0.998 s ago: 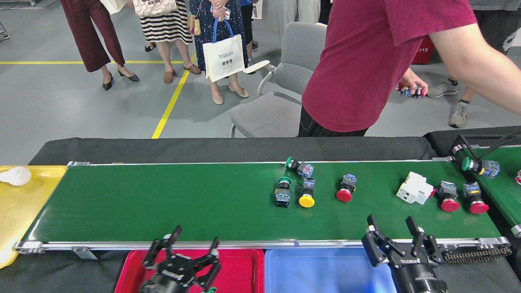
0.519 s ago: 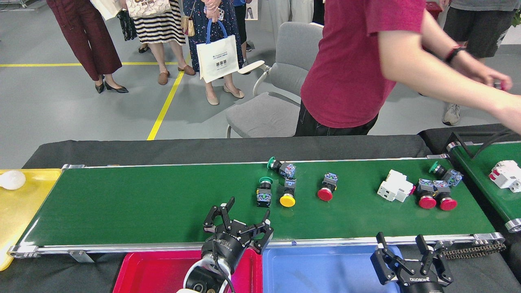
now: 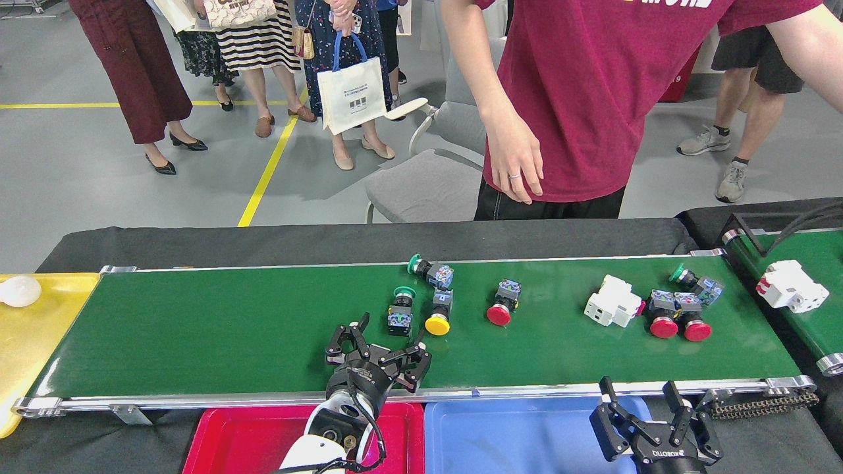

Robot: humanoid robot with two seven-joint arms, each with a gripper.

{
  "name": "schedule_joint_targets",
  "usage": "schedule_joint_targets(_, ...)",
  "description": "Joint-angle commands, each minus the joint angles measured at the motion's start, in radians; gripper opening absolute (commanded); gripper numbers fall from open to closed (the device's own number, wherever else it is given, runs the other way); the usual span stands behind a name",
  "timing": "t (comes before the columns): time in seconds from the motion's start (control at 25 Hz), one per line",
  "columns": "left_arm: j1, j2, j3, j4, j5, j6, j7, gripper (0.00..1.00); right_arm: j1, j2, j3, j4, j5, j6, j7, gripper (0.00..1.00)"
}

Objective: Pick switch part from conveyor to tray

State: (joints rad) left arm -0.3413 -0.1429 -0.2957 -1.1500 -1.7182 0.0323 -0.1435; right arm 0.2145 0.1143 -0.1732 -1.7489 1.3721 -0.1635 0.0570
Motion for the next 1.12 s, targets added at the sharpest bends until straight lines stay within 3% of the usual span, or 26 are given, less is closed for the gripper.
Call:
schedule_joint_targets(0.0, -0.042, -0.004, 0.003, 0.027, 0.003, 0.031, 0.016, 0.81, -0.014, -0.005, 0.003, -0.012, 0.007, -0.005, -0.012, 0.98)
schedule_joint_targets(0.08, -0.062, -0.001, 0.003, 0.061, 0.003, 0.047, 0.031, 0.59, -0.014, -0.005, 0.003, -0.012, 0.007, -0.005, -0.012, 0.98)
schedule_joint_targets(0.16, -0.067, 0.005, 0.003, 0.079, 0.008, 0.041, 0.036, 0.24, -0.015, -0.004, 0.003, -0.012, 0.007, -0.005, -0.014, 0.98)
schedule_joint_targets(0.2, -0.065, 0.005, 0.003, 0.079, 0.014, 0.041, 0.038, 0.12, -0.015, -0.002, 0.003, -0.012, 0.005, -0.005, -0.016, 0.98)
schedule_joint_targets(0.32, -0.058, 0.016, 0.003, 0.075, 0.049, 0.040, 0.104, 0.01, -0.021, -0.002, 0.003, -0.011, 0.007, -0.005, -0.014, 0.98)
schedule_joint_targets(0.44, -0.048, 0.033, 0.003, 0.064, 0.051, 0.017, 0.125, 0.00, -0.066, -0.002, 0.009, 0.019, 0.009, -0.002, -0.012, 0.97)
schedule_joint_targets(0.56, 0.016, 0.140, 0.004, -0.045, 0.060, -0.078, 0.127, 0.00, -0.153, 0.007, 0.040, 0.091, 0.062, 0.032, -0.006, 0.97)
schedule_joint_targets(0.68, 0.163, 0.275, 0.032, -0.261, 0.131, -0.288, 0.125, 0.01, -0.222, -0.005, 0.123, 0.180, 0.096, 0.182, -0.005, 0.97)
schedule_joint_targets(0.76, 0.300, 0.368, 0.052, -0.425, 0.181, -0.494, 0.124, 0.03, -0.254, -0.007, 0.178, 0.226, 0.096, 0.269, 0.001, 0.97)
schedule_joint_targets(0.84, 0.430, 0.414, 0.081, -0.557, 0.209, -0.657, 0.124, 0.08, -0.257, -0.012, 0.208, 0.235, 0.096, 0.325, 0.017, 0.97)
schedule_joint_targets(0.88, 0.493, 0.422, 0.109, -0.613, 0.216, -0.726, 0.124, 0.15, -0.264, -0.018, 0.212, 0.246, 0.096, 0.340, 0.027, 0.97)
schedule_joint_targets(0.92, 0.542, 0.413, 0.138, -0.634, 0.223, -0.773, 0.122, 0.34, -0.277, -0.024, 0.213, 0.266, 0.098, 0.352, 0.034, 0.97)
schedule_joint_targets(1.0, 0.601, 0.390, 0.164, -0.629, 0.221, -0.784, 0.117, 0.95, -0.319, -0.028, 0.213, 0.333, 0.098, 0.394, 0.037, 0.97)
schedule_joint_targets(1.08, 0.613, 0.345, 0.168, -0.628, 0.226, -0.773, 0.119, 1.00, -0.372, -0.031, 0.216, 0.387, 0.098, 0.427, 0.037, 0.97)
